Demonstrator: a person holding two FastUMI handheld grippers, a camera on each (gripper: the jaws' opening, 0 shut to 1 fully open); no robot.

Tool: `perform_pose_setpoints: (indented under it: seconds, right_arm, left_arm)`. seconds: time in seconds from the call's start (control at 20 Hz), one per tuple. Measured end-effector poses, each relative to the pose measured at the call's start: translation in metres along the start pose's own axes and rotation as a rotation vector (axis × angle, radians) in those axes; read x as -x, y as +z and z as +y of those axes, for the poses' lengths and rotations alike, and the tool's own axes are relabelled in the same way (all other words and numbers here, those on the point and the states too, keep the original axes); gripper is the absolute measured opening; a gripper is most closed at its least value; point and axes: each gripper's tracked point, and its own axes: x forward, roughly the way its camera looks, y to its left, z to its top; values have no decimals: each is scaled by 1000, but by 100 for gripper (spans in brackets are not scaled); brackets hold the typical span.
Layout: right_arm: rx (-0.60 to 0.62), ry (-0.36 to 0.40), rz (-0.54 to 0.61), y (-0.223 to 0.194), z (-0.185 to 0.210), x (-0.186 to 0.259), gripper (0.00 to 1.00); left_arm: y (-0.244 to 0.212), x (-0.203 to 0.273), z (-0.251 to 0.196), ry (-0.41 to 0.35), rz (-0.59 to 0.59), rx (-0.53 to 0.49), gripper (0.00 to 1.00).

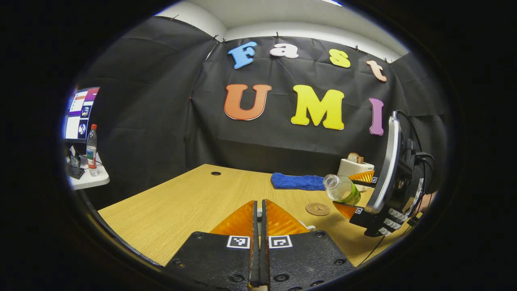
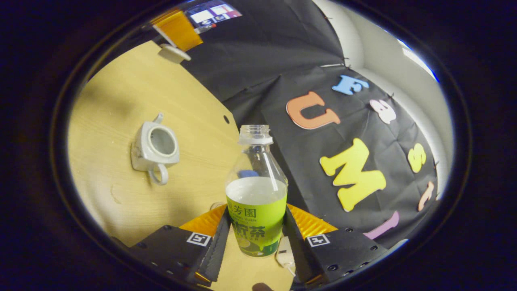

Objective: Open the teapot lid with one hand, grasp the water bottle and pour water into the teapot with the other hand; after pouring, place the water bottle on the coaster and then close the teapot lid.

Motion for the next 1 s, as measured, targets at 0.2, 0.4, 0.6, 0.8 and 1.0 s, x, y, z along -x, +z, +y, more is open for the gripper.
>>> perform_pose_setpoints:
  seconds: [0.2, 0.4, 0.6, 0.8, 1.0]
  right_arm:
    - [189, -22, -34, 4, 9, -5, 71]
    - [331, -34, -47, 7, 13, -7, 71]
    - [480, -25, -55, 9, 19, -9, 71]
    - [632, -43, -72, 14, 17, -16, 72]
    - [767, -84, -104, 22, 8, -17, 71]
  left_arm:
    - [-2, -2, 9, 10, 2, 10, 3]
    - [-1, -1, 10, 8, 0, 14, 3]
    - [-1, 1, 13, 5, 4, 18, 3]
    - [2, 1, 13, 3, -5, 21, 3]
    - [1, 1, 15, 1, 0, 29, 3]
